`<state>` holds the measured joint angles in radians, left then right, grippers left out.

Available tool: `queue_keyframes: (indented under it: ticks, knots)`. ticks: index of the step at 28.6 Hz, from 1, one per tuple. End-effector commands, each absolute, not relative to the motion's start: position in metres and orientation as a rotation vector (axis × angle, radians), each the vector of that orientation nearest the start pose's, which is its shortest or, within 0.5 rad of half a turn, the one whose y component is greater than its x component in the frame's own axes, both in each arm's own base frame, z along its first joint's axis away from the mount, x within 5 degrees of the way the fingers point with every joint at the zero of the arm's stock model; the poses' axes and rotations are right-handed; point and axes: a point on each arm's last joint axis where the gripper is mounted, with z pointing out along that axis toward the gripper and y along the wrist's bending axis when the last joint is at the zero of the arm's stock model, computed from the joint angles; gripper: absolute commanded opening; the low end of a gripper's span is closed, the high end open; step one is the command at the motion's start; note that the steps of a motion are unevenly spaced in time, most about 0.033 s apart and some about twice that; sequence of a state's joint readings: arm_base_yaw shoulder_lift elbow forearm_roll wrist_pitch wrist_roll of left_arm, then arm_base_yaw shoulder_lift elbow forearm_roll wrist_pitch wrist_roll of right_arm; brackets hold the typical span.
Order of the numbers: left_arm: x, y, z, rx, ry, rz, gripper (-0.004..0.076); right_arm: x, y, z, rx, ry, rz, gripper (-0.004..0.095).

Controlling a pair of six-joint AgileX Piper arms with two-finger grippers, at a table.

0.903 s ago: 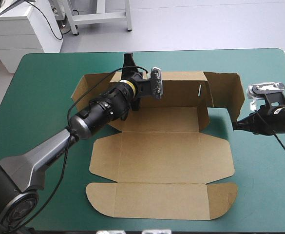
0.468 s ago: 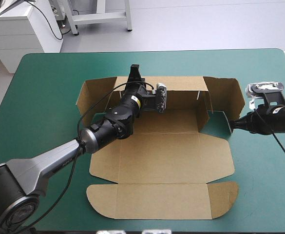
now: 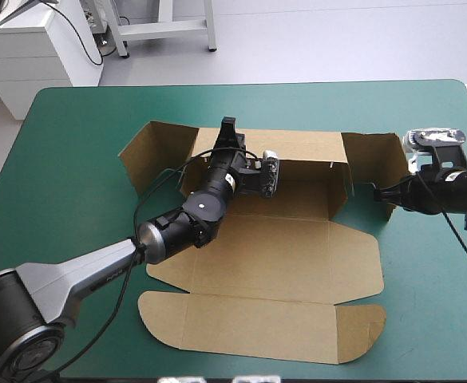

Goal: Fold the box

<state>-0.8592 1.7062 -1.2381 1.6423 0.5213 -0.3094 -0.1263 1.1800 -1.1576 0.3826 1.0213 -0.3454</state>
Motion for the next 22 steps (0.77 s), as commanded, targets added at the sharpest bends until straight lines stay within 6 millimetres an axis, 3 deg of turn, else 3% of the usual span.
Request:
queue_keyframes:
  ticks: [1, 12, 17, 22]
  knots:
    - [0.284, -0.262, 0.322, 1.435, 1.145, 0.827, -0.0008, 0.231, -0.001, 0.389, -0.108, 2.317, 0.285, 0.0087]
    - [0.283, -0.259, 0.318, 1.398, 1.181, 0.818, -0.0008, 0.244, -0.002, 0.403, -0.053, 2.225, 0.295, 0.0087]
    - [0.283, -0.259, 0.318, 1.397, 1.182, 0.817, -0.0008, 0.272, -0.003, 0.424, -0.085, 2.242, 0.318, 0.0087]
    - [0.283, -0.259, 0.318, 1.396, 1.183, 0.818, -0.0008, 0.313, -0.008, 0.442, -0.12, 2.237, 0.318, 0.0087]
